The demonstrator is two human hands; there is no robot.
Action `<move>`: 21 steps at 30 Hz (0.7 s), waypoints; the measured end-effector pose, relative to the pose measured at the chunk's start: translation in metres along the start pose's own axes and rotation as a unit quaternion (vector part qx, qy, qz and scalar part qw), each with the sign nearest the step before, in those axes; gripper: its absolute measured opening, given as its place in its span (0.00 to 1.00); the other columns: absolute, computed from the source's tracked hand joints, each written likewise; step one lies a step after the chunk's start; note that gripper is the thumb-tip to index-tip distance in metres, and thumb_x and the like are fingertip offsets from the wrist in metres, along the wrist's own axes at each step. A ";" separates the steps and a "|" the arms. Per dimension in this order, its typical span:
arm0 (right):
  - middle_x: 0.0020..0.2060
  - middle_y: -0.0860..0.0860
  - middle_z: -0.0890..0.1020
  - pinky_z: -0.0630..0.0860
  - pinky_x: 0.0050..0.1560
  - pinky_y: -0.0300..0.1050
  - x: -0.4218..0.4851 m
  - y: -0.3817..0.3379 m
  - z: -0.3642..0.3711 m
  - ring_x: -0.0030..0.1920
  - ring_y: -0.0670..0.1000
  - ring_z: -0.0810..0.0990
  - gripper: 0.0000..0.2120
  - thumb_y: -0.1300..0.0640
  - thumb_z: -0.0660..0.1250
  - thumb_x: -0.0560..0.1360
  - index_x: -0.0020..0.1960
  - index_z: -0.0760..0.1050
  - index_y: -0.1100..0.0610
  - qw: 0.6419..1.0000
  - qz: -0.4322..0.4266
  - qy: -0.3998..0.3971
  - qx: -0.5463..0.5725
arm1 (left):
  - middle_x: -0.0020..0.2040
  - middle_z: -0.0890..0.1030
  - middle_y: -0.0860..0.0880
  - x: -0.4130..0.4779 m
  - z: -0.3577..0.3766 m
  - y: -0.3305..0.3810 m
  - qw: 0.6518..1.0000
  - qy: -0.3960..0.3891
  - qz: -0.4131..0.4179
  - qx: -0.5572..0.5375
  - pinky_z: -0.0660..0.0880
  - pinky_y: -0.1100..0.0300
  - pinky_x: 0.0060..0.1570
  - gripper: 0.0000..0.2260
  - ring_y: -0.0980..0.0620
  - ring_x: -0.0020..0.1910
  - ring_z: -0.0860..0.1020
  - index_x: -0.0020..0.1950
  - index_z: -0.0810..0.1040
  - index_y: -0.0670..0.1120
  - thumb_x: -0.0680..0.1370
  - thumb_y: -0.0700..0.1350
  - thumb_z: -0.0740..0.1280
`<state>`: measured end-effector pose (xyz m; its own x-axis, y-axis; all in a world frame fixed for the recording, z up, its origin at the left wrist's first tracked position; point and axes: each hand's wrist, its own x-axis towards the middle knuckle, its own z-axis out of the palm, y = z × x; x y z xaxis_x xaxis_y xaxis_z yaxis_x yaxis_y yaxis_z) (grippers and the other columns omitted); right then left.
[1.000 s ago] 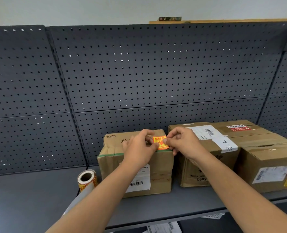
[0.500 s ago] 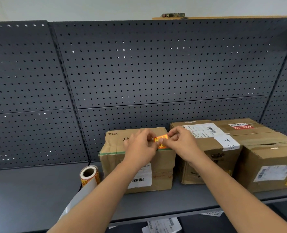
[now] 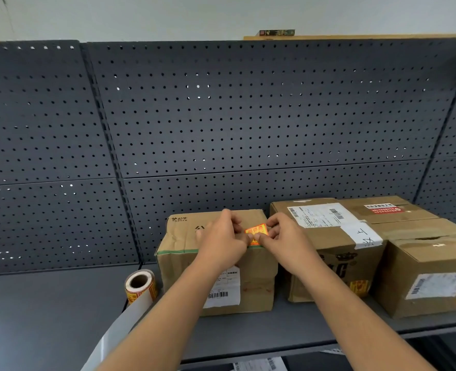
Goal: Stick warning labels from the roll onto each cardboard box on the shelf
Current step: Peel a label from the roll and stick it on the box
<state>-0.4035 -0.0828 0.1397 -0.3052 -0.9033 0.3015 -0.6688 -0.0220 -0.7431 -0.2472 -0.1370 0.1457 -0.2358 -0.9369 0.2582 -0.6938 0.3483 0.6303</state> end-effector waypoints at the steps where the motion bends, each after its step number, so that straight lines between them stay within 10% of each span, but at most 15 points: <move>1: 0.42 0.51 0.80 0.75 0.42 0.45 -0.001 0.000 0.000 0.44 0.50 0.80 0.12 0.52 0.75 0.77 0.55 0.73 0.51 1.000 0.000 0.001 0.002 | 0.47 0.79 0.61 0.000 0.000 0.000 1.000 -0.001 -0.001 -0.003 0.67 0.47 0.62 0.14 0.54 0.55 0.78 0.55 0.71 0.57 0.76 0.56 0.74; 11: 0.54 0.49 0.74 0.74 0.50 0.45 0.000 0.007 0.002 0.52 0.51 0.77 0.21 0.50 0.74 0.77 0.64 0.70 0.50 1.000 0.007 0.006 -0.008 | 0.47 0.79 0.61 -0.002 0.001 0.000 1.000 0.000 0.002 -0.017 0.67 0.48 0.62 0.13 0.55 0.55 0.78 0.55 0.71 0.58 0.77 0.55 0.73; 21: 0.55 0.51 0.70 0.77 0.51 0.52 -0.012 -0.002 0.024 0.50 0.52 0.75 0.07 0.60 0.60 0.84 0.61 0.71 0.56 0.997 -0.015 0.050 -0.060 | 0.47 0.78 0.61 -0.005 0.003 0.000 1.000 0.016 0.018 -0.010 0.63 0.51 0.56 0.12 0.55 0.55 0.76 0.58 0.71 0.58 0.79 0.51 0.71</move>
<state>-0.3824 -0.0823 0.1235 -0.3459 -0.8555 0.3854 -0.7532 0.0081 -0.6578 -0.2482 -0.1327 0.1424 -0.2382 -0.9227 0.3030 -0.6721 0.3818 0.6344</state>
